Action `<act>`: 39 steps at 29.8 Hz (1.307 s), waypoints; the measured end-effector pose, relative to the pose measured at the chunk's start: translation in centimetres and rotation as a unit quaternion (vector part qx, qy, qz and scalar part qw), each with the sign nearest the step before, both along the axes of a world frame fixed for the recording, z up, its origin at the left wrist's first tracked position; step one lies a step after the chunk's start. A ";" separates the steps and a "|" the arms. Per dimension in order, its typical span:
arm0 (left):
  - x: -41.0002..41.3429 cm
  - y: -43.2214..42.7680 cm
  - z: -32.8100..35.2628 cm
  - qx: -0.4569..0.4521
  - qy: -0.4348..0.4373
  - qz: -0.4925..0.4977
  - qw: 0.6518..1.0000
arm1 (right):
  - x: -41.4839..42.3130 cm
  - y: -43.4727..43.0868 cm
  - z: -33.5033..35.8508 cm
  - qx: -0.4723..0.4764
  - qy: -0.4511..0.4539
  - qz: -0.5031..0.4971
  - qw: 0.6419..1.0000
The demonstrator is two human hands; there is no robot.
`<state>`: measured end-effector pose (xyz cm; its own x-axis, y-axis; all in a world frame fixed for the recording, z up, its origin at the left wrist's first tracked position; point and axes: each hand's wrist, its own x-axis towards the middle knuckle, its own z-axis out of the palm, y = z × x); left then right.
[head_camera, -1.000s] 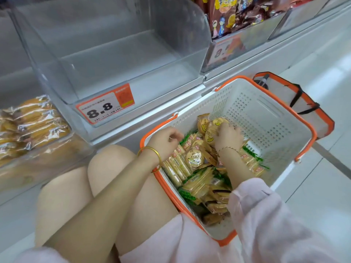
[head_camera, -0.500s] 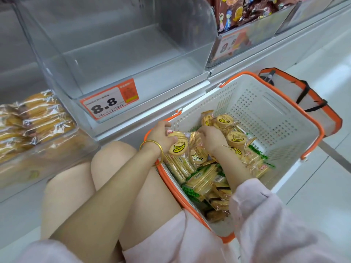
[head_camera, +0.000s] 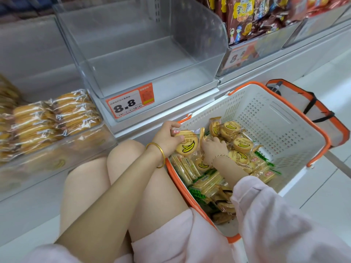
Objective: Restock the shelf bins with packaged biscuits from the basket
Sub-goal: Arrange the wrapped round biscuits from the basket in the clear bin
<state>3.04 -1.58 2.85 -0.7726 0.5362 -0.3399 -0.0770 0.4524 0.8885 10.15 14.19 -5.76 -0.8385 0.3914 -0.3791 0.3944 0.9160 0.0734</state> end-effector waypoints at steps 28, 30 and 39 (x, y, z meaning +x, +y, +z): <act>-10.1 -24.0 16.8 -0.018 0.277 0.298 0.913 | -10.8 -20.2 27.2 -0.417 0.440 0.200 0.770; -11.1 -23.7 16.3 -0.049 0.305 0.303 0.902 | -12.9 -21.8 26.5 -0.331 0.452 0.216 0.800; -13.8 -24.0 12.6 -0.223 0.303 0.182 0.909 | -19.1 -25.0 22.1 -0.043 0.323 0.245 0.913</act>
<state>-10.79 -25.59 15.47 -0.9888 0.1218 0.0858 0.1490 0.8202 0.5524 -8.91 -10.82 16.34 -0.9645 -0.0991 0.2447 -0.1293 0.9854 -0.1105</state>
